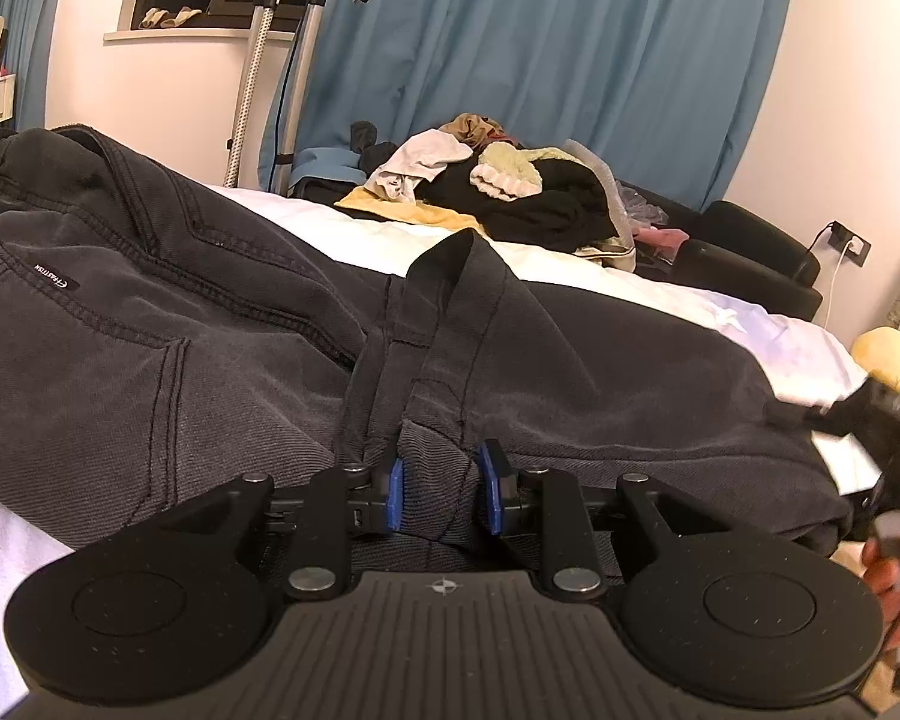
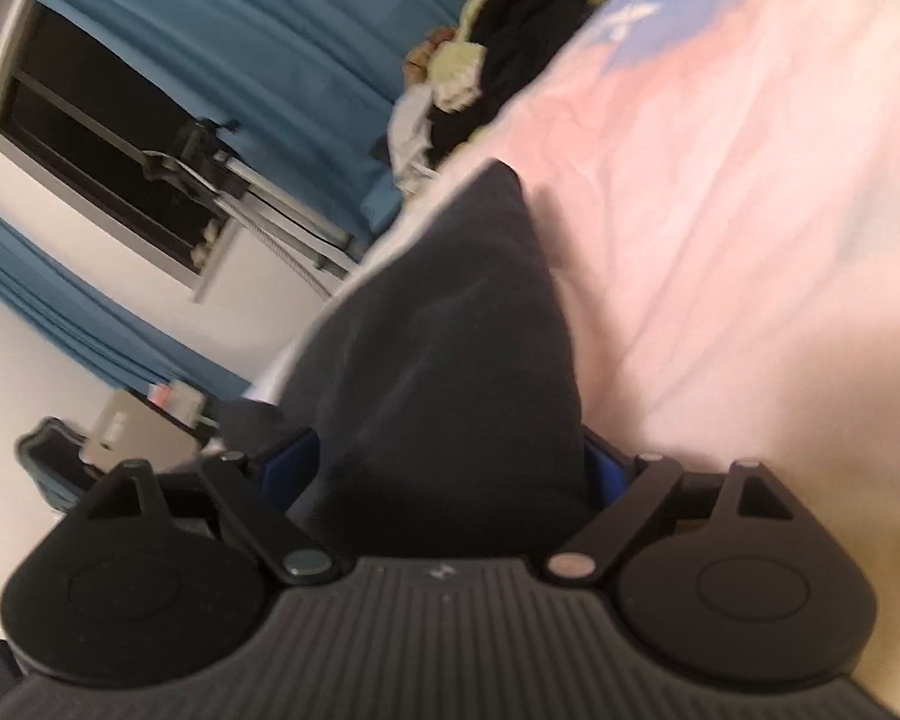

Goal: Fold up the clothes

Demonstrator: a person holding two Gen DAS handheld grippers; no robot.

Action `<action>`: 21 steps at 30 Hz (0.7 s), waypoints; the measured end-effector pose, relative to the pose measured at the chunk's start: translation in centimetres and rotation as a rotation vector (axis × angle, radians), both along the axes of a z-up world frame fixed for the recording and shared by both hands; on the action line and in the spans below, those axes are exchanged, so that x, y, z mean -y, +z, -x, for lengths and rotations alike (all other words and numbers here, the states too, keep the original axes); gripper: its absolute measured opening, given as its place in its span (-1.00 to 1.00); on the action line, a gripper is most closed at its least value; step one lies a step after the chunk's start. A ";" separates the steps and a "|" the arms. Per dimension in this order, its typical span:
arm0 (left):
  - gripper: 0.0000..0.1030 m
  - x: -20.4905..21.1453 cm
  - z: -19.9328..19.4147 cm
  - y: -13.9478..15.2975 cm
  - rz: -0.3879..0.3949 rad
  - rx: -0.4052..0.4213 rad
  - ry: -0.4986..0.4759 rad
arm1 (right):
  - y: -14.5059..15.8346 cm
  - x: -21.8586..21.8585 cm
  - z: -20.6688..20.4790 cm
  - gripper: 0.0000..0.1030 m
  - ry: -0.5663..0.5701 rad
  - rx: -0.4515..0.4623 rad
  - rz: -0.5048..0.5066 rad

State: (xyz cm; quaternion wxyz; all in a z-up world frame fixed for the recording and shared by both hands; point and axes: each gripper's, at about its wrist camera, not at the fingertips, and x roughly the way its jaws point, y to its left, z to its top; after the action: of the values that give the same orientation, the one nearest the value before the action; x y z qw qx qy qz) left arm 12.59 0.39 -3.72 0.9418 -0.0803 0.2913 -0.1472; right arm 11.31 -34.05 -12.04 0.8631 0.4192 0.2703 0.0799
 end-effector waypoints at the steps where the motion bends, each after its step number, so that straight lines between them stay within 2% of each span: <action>1: -0.44 0.0 0.0 0.0 0.002 -0.002 0.002 | 0.5 0.1 0.3 0.74 0.002 0.046 -0.027; 4: -0.44 0.1 0.0 0.0 0.001 -0.004 0.005 | 1.4 0.7 0.8 0.75 0.020 0.151 -0.124; 6: -0.44 0.2 0.2 -0.1 0.000 -0.003 0.004 | 0.9 1.1 0.7 0.75 0.017 0.157 -0.183; 11: -0.41 0.2 0.3 -0.2 -0.006 0.001 -0.004 | 1.5 2.0 1.1 0.73 -0.105 0.064 -0.113; 13: -0.39 0.2 0.3 -0.2 -0.009 0.000 -0.006 | 2.3 3.1 2.4 0.73 -0.211 0.086 -0.074; 15: -0.39 0.3 0.2 -0.3 -0.010 -0.001 -0.003 | 2.9 3.9 3.0 0.74 -0.263 0.118 -0.064; 18: -0.39 0.3 0.2 -0.3 -0.010 -0.002 -0.003 | 2.8 4.1 1.6 0.74 -0.199 0.142 -0.105; 21: -0.39 0.1 0.2 -0.4 -0.006 -0.001 -0.006 | 2.5 3.2 -1.2 0.74 -0.104 0.136 -0.064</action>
State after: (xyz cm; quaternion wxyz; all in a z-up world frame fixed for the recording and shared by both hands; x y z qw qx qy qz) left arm 12.39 0.33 -4.13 0.9414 -0.0767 0.2926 -0.1490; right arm 12.51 -37.22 -9.54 0.8686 0.4535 0.1864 0.0716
